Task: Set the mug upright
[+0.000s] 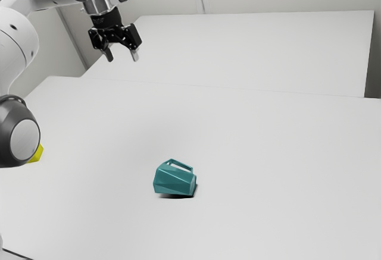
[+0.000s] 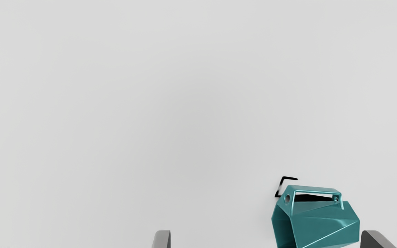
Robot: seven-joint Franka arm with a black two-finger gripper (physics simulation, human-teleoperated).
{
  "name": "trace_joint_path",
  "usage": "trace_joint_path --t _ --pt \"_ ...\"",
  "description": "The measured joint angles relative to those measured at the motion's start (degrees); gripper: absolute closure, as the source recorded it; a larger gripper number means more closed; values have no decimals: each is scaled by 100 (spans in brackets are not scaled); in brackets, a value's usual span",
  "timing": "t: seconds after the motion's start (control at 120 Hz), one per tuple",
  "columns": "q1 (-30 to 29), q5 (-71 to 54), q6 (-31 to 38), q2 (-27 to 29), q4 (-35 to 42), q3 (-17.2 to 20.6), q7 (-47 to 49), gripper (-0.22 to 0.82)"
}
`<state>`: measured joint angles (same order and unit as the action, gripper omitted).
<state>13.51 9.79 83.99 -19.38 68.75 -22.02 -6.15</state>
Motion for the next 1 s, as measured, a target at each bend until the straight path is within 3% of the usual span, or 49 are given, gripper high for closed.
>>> trace_joint_path --t 0.425,0.708,1.0 --pt "19 -116 13 81 300 -52 17 0" --pt "-149 364 633 1663 3238 -13 -57 0" --pt "-359 996 1480 2431 4969 -18 -495 0"
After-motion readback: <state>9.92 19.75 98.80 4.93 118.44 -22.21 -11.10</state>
